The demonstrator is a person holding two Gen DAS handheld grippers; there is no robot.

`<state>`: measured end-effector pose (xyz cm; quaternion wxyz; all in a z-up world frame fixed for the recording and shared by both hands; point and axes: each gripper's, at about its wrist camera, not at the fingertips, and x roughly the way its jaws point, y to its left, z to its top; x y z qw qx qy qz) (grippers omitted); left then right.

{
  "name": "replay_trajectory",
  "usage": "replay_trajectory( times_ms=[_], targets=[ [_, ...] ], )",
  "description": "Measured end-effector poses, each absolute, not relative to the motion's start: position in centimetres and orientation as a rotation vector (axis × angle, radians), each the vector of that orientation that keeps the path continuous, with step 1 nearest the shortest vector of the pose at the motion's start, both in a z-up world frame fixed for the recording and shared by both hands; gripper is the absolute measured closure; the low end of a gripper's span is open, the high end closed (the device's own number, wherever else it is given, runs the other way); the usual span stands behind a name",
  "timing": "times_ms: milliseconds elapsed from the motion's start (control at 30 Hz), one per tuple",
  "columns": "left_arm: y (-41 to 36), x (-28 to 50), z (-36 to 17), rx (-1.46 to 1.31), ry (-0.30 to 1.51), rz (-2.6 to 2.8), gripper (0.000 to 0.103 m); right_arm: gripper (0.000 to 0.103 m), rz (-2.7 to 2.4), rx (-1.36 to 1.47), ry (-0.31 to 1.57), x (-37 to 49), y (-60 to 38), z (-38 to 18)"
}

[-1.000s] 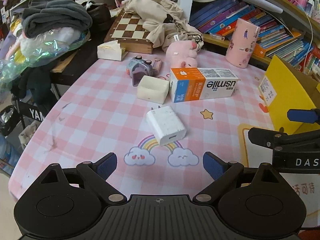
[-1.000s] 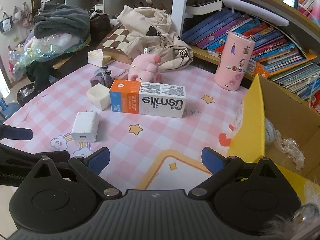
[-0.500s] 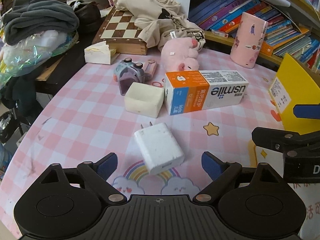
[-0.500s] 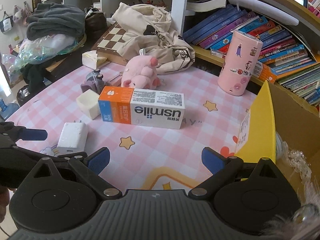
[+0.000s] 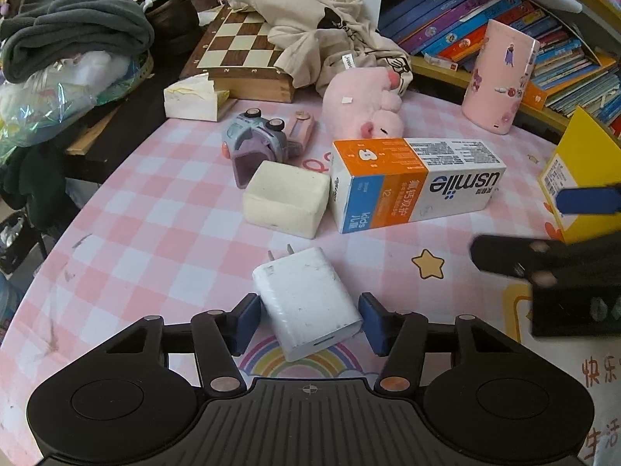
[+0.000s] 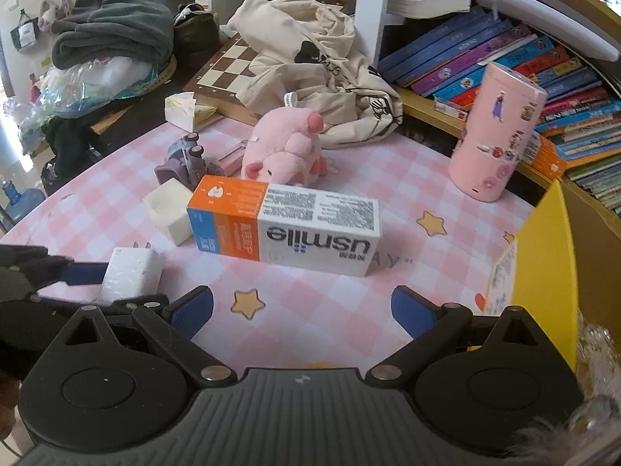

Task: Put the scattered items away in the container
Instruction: 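Grasp the white charger with the left tool while the right tool grasps the usmile box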

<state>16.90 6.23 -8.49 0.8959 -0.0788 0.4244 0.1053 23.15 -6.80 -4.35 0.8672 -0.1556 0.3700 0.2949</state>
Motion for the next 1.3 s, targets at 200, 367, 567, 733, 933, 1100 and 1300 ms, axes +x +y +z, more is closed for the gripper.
replay_trajectory(
  times_ms=[200,367,567,733,933,1100,1300],
  targets=[
    [6.8,16.3,-8.2,-0.189,0.879,0.201,0.055,0.004,0.614,-0.306,0.757,24.6,-5.2,-4.4],
    [7.4,15.7,-7.9,-0.221,0.87,0.205,0.055,0.003,0.614,-0.331,0.74,26.1,-4.2,-4.3],
    [7.6,15.2,-7.7,-0.243,0.858,0.2,0.056,0.0,0.574,-0.27,0.764,28.3,-3.7,-4.6],
    [7.6,14.9,-7.5,-0.252,0.852,0.195,0.056,0.0,0.594,-0.291,0.769,28.9,-3.0,-4.8],
    [7.8,14.5,-7.4,-0.27,0.848,0.202,0.056,0.0,0.782,-0.493,0.782,29.2,-1.1,-4.7],
    [8.0,14.2,-7.3,-0.278,0.847,0.21,0.056,0.0,0.912,-0.698,0.761,29.2,0.2,-5.4],
    [8.1,13.7,-7.1,-0.284,0.843,0.226,0.057,0.012,0.976,-0.833,0.726,30.0,1.2,-6.4]
  ],
)
